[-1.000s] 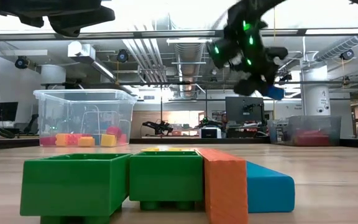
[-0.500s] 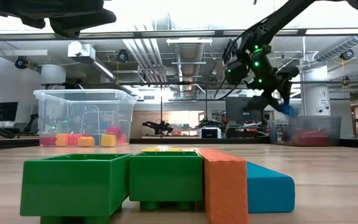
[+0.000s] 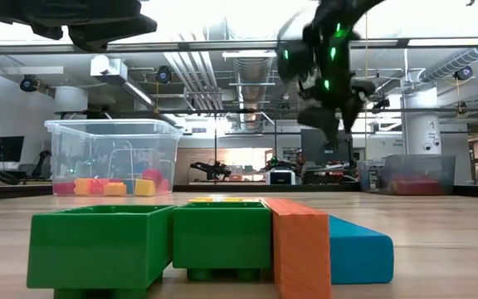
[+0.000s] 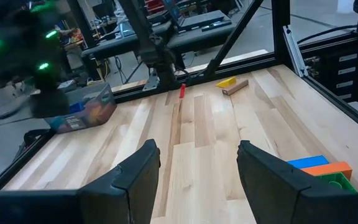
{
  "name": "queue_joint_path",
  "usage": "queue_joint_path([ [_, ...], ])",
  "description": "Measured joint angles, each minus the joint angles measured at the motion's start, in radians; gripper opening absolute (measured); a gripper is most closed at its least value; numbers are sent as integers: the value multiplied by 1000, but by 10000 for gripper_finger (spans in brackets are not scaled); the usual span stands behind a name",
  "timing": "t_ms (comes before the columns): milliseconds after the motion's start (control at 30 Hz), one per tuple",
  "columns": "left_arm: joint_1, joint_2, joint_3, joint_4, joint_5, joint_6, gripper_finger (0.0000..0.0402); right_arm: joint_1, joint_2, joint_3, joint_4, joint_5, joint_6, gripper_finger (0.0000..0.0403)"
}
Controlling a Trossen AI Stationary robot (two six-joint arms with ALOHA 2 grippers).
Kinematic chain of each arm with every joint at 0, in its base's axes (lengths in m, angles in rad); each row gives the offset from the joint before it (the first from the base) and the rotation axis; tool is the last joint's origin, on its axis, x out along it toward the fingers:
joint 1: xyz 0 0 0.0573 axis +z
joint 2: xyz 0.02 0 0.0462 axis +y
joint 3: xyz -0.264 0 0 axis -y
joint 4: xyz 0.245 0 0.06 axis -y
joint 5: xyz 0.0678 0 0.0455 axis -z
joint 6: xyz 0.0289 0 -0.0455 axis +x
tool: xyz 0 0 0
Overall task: Sort blocks by size
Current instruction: Put the brown rectangular wooden block into the black bin
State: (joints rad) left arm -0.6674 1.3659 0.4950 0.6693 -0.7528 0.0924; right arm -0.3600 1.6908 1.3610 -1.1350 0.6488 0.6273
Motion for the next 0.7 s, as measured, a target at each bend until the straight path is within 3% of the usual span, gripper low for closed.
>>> queue_joint_path([
  [200,0,0,0,-2,0,-24,191,376,-12,-46,25,-73,35,224],
  [367,0,0,0,-11,0,-27,191,638,-9,-70,27,-293,191,213],
  [567,0,0,0,-18,0,-27,191,873,-11,-72,13,-590,498,207],
  [700,2,0,0,-18,0,-25,191,984,-14,-73,-30,-691,707,205],
])
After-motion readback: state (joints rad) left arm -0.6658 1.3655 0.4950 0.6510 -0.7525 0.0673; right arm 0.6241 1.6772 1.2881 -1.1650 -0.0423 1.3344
